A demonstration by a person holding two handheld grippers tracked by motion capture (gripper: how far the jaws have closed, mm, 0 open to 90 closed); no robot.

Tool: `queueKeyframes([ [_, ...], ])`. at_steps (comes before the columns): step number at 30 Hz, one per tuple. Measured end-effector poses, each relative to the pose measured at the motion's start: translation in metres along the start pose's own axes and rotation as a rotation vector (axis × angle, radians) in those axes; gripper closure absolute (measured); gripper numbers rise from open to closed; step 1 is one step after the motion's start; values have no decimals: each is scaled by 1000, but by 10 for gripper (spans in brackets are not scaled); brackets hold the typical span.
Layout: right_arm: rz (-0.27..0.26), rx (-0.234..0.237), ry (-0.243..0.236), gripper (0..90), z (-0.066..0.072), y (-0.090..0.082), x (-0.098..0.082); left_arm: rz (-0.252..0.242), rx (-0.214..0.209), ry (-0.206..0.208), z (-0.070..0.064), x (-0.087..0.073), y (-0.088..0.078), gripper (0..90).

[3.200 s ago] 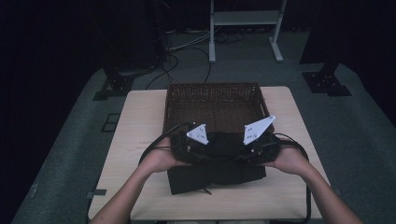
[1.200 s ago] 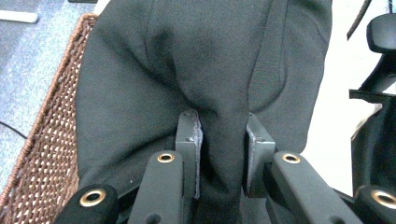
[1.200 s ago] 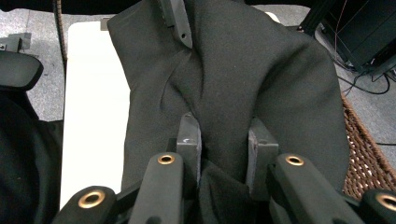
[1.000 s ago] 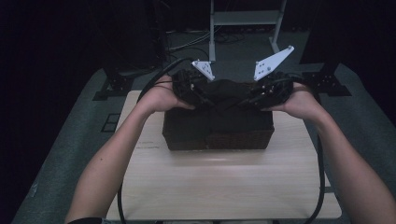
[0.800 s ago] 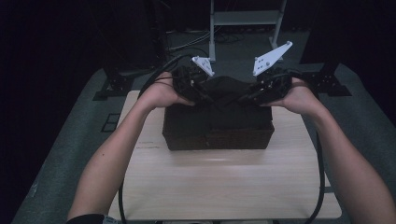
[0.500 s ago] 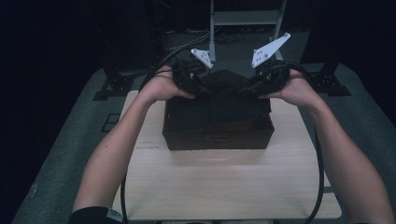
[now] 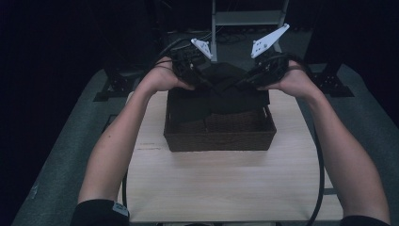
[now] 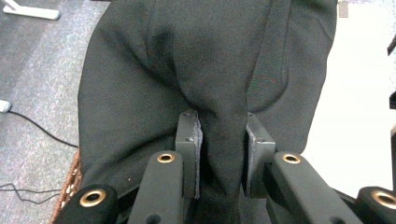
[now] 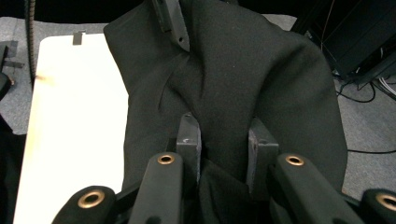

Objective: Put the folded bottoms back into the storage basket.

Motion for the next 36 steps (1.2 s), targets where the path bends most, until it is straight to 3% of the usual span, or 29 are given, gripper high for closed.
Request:
queueKeyframes([
  [8,3,-3,1,712,-14,8,-1,-2,4,-15,16,0,6,723],
  [15,18,0,19,712,-26,23,-11,13,19,-27,32,-2,22,722],
  [19,14,7,44,712,-33,28,-18,12,11,-39,37,-2,31,721],
  [24,26,5,42,711,-38,33,-25,15,-2,-49,43,-3,39,722],
  [36,39,21,68,711,-47,47,-35,17,6,-63,53,-9,52,722],
])
Point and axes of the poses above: each handheld gripper's, and its own axes: y roughly forward along the jaws, x roughly out of its top, z roughly to its left, the point moved 9 cm from there along y, roughly forward along the jaws, and after that the axes turned 12 degrees about -y, right-handed, at the moved point
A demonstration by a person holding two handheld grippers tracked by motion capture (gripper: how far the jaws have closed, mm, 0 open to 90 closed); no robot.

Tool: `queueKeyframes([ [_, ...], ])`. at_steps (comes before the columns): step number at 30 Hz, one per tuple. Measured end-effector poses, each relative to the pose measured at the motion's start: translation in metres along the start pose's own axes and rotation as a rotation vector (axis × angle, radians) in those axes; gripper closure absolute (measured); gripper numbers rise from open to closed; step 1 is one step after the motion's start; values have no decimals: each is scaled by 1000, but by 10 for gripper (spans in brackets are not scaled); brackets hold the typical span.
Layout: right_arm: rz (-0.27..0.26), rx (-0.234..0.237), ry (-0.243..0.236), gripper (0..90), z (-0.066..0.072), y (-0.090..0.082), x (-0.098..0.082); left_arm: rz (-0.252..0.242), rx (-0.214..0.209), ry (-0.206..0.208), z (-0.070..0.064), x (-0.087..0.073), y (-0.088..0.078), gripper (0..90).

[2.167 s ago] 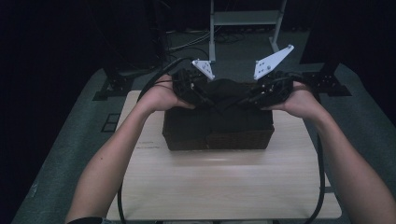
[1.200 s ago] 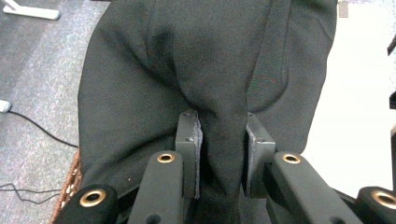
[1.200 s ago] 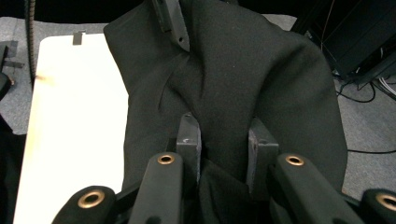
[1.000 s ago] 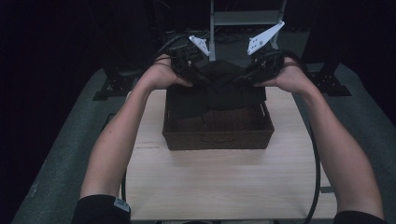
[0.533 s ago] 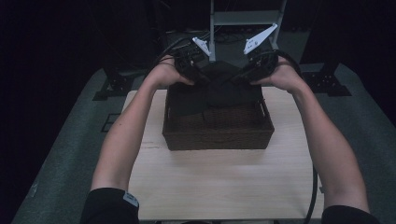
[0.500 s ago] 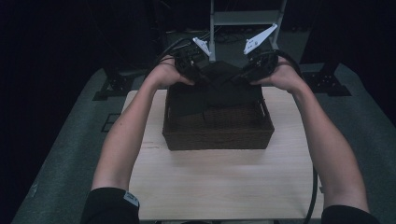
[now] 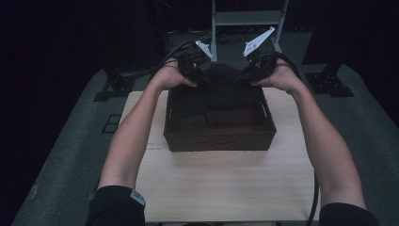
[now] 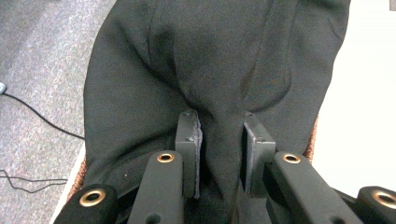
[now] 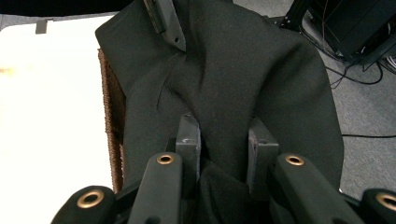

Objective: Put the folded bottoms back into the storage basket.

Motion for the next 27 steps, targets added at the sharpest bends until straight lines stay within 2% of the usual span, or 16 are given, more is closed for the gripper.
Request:
queueKeyframes([
  [4,-1,7,2,710,-2,5,-1,-5,-1,-9,3,-3,3,722],
  [7,6,12,2,710,-3,10,-2,14,5,-2,6,-7,5,722],
  [13,9,15,12,709,-6,18,-5,16,6,-10,11,-10,10,722],
  [27,24,14,22,709,-7,25,-8,22,15,-9,14,-15,15,721],
])
Point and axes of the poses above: each handheld gripper's, and its own axes: y roughly forward along the jaws, x roughly out of its top, z roughly to its left, the point moved 9 cm from there along y, roughly forward along the jaws, and after that the axes turned 12 degrees about -y, right-handed, at the moved point
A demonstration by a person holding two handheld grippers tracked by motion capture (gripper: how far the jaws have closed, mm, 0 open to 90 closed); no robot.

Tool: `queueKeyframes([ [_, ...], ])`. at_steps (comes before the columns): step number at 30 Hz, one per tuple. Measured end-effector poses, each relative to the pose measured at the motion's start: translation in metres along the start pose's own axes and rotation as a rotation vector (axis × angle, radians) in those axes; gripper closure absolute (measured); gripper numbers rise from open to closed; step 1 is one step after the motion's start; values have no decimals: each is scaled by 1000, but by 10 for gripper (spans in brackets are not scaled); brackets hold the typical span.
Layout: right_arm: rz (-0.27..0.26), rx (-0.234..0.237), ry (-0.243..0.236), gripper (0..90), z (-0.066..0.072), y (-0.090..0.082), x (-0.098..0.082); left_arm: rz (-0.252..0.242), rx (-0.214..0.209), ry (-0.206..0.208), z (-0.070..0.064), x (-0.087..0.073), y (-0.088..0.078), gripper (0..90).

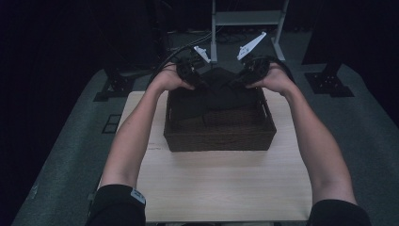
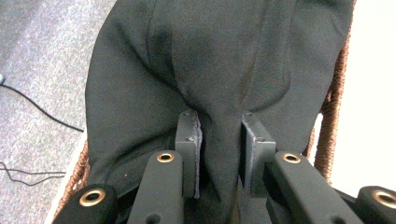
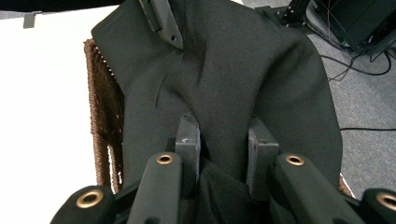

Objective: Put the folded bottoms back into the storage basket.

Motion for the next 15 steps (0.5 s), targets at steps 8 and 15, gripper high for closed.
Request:
queueKeyframes([
  [8,-2,11,10,708,0,14,-8,12,-7,-15,4,-10,12,721],
  [15,3,23,20,708,-1,23,-17,36,-12,-18,6,-12,24,721],
])
Point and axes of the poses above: each handheld gripper's, and its own axes: y roughly forward along the jaws, x roughly out of its top, z roughly to its left, the point moved 9 cm from there along y, roughly forward along the jaws, and after that the axes turned 12 degrees about -y, right-handed, at the moved point
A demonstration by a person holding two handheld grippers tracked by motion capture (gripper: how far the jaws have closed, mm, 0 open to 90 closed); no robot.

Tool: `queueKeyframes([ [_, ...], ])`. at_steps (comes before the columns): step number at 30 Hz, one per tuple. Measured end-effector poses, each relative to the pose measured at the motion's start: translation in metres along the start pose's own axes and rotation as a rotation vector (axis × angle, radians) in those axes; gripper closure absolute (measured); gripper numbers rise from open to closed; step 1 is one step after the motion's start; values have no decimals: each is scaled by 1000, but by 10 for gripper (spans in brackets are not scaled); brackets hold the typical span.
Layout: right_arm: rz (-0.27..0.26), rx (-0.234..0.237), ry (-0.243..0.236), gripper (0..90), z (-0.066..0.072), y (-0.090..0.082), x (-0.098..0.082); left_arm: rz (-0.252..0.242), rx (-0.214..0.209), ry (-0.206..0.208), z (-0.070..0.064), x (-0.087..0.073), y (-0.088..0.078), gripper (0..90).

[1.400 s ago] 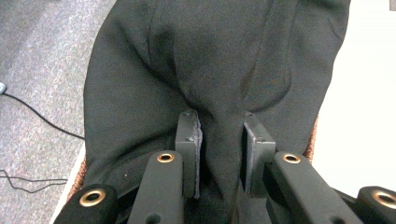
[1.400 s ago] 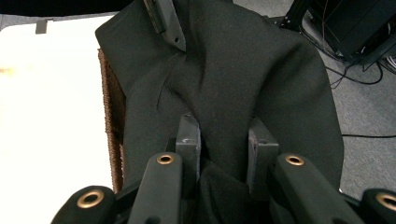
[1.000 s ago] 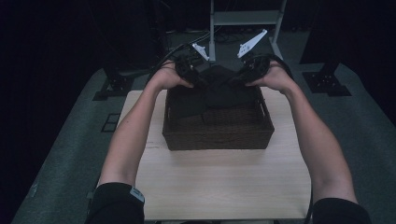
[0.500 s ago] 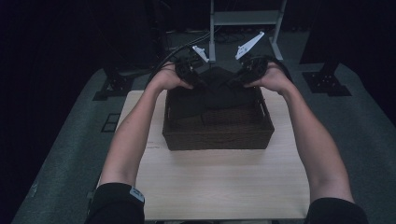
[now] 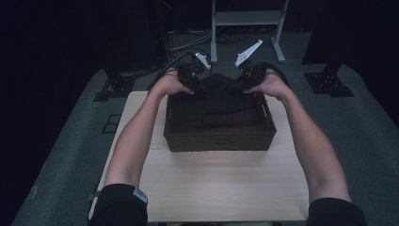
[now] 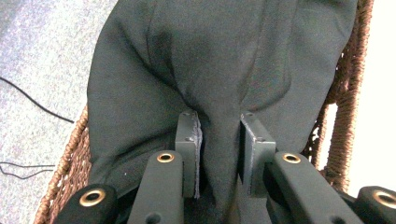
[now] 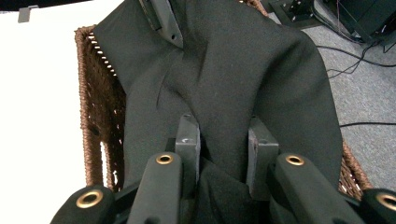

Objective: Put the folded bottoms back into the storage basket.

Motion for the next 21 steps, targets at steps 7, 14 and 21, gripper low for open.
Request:
queueKeyframes([
  [7,10,7,18,708,1,3,-9,10,-8,-3,-3,0,10,721],
  [14,30,6,12,708,3,5,-10,-2,-10,-3,-3,-5,14,721],
  [21,37,16,1,708,5,11,-10,16,-2,6,-3,-12,15,721],
])
Point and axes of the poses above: each handheld gripper's, and its own axes: y roughly forward along the jaws, x roughly out of its top, z roughly to its left, the point moved 9 cm from there along y, roughly forward along the jaws, and after that the axes turned 12 degrees about -y, right-handed, at the moved point
